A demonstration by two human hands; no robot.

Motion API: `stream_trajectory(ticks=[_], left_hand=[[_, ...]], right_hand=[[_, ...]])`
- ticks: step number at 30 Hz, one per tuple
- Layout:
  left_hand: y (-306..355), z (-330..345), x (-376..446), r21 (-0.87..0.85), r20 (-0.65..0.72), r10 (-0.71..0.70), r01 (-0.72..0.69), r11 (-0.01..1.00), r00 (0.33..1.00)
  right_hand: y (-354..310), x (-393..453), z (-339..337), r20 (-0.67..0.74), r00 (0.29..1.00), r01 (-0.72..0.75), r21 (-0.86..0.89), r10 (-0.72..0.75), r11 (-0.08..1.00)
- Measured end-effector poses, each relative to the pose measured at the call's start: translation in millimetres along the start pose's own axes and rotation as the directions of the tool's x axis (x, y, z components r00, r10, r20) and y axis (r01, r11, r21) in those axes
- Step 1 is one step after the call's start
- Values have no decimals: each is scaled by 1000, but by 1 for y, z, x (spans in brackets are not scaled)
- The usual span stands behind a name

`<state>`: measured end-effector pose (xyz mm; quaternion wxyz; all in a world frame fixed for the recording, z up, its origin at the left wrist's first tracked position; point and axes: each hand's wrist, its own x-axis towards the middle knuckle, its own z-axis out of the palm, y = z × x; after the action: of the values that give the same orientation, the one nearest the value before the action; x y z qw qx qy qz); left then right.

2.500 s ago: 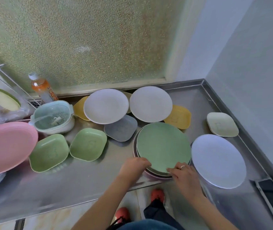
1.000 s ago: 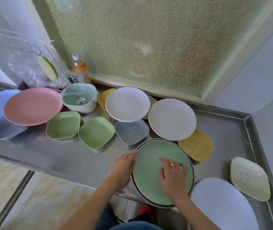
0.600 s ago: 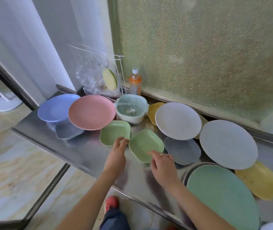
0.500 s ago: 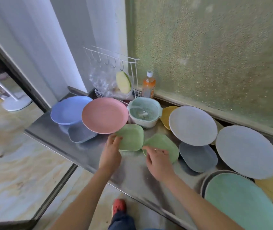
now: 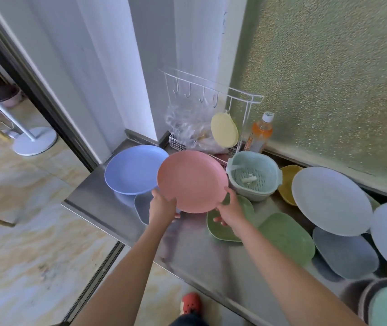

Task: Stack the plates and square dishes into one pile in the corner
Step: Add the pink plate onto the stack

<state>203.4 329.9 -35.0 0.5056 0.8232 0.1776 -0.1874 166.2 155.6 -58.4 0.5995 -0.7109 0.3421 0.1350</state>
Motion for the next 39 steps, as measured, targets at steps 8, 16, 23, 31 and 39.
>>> stream_trajectory(ticks=[8, 16, 23, 31, 39], left_hand=[[2, -6, -7, -119, 80, 50, -40, 992, 996], [7, -24, -17, -89, -80, 152, -159, 983, 985], [26, 74, -69, 232, 177, 415, -448, 864, 892], [28, 240, -170, 176, 658, 494, -754, 633, 569], [10, 343, -243, 162, 838, 369, -829, 535, 402]], right_hand=[[-4, 3, 4, 28, 993, -115, 306, 112, 945], [17, -30, -36, 28, 999, 18, 300, -28, 954], [72, -73, -143, -483, 845, 285, 44, -229, 958], [185, -160, -295, -878, 478, 97, 33, -17, 995], [288, -201, -368, -903, 421, -173, 9, 82, 985]])
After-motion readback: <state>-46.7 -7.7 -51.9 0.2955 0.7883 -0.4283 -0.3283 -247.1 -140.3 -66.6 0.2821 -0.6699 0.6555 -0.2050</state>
